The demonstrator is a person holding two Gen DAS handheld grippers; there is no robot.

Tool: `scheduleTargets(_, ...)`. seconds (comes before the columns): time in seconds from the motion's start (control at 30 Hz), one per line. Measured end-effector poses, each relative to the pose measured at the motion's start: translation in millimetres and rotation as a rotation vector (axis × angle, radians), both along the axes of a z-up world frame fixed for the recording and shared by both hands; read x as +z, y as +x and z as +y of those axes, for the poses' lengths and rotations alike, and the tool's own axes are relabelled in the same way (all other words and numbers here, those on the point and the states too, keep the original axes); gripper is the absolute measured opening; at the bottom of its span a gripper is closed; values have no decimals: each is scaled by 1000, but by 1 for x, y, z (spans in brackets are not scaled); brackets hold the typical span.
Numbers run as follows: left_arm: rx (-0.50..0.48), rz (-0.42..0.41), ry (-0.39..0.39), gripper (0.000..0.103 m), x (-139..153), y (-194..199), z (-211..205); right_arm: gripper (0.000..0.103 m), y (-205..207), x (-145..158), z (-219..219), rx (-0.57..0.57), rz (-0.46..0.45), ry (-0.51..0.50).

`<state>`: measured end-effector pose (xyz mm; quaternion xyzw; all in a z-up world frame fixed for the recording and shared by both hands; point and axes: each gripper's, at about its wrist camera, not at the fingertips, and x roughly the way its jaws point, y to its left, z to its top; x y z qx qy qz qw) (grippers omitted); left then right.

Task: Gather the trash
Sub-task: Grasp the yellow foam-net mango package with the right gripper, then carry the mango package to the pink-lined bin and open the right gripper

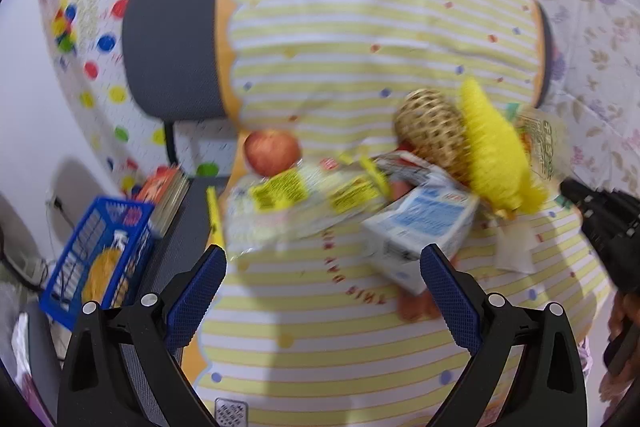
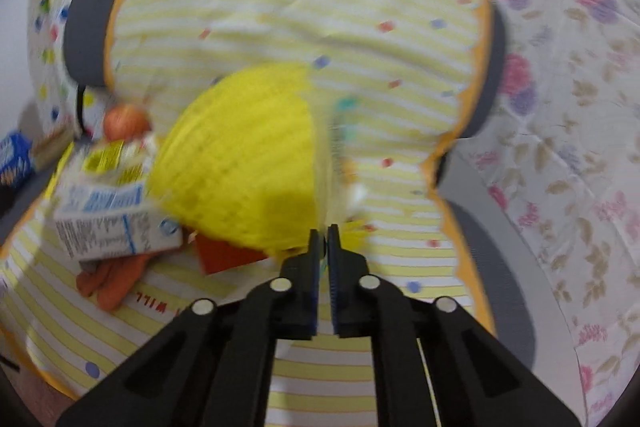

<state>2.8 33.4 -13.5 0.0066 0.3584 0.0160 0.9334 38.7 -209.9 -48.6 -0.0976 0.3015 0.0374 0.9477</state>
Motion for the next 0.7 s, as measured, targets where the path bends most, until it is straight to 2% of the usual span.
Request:
scheduleTargets(0.13,-69,-41,16,96,13,4,-26,1,-24,28,-43,-74,-68,100)
scheduleTargets(0.27,-126,-45,-6,95,16,17,-49,1,-54,51,-82,-147,-126,185)
scheduleTargets(0.47,-190,-21,-51,90,8,45,-81,1,-79,51,-107,-183,-125,226)
scheduleTargets(0.53,-216,-10,-71,83,6,58,-91,2,-82,48,-111,-184,-125,229)
scheduleTargets(0.57,-226,0,-78,68,4,63,-94,2,-86,47,-112,-184,-129,229)
scheduleTargets(0.7,-236,36,-86,67,-4,89,-105,2,-88,41,-120,-181,-117,261)
